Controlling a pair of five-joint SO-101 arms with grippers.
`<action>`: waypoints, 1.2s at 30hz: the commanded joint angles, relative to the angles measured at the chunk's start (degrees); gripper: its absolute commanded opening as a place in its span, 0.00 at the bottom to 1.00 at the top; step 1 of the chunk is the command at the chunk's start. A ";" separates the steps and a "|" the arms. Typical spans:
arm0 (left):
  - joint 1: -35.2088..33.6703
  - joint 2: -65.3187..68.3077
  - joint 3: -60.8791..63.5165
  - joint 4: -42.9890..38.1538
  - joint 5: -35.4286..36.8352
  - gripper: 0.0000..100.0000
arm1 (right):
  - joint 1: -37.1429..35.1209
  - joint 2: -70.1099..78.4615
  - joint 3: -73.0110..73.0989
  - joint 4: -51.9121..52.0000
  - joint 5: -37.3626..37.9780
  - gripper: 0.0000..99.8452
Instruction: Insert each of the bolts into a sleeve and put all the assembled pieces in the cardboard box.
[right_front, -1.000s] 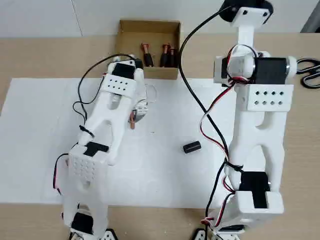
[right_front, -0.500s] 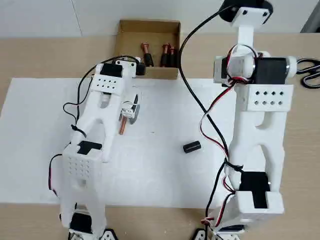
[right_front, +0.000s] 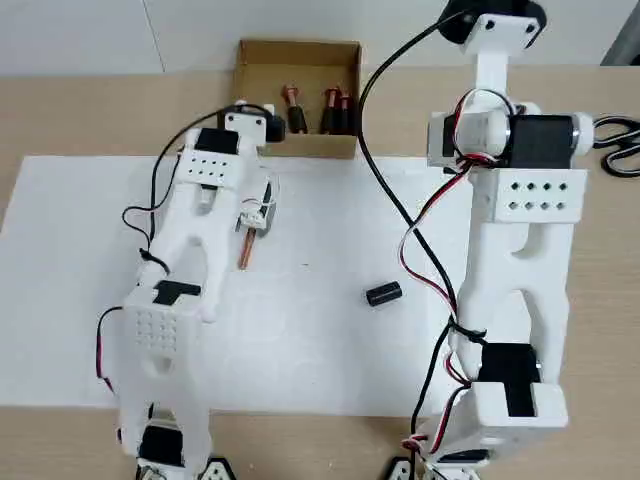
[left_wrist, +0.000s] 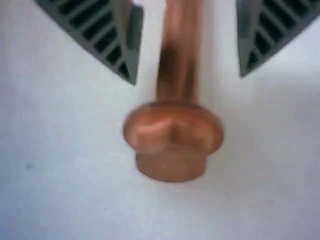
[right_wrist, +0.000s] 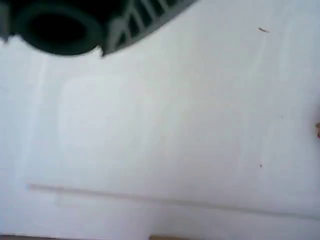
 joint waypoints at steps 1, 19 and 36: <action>-0.26 1.85 -1.98 -1.05 0.00 0.13 | -0.48 -3.21 -0.09 0.22 0.44 0.00; 1.23 3.78 -19.82 8.62 1.41 0.01 | -1.36 -3.30 -0.44 0.04 0.70 0.00; 7.47 -47.91 0.40 8.35 6.33 0.01 | -3.47 -33.63 4.40 0.57 0.70 0.00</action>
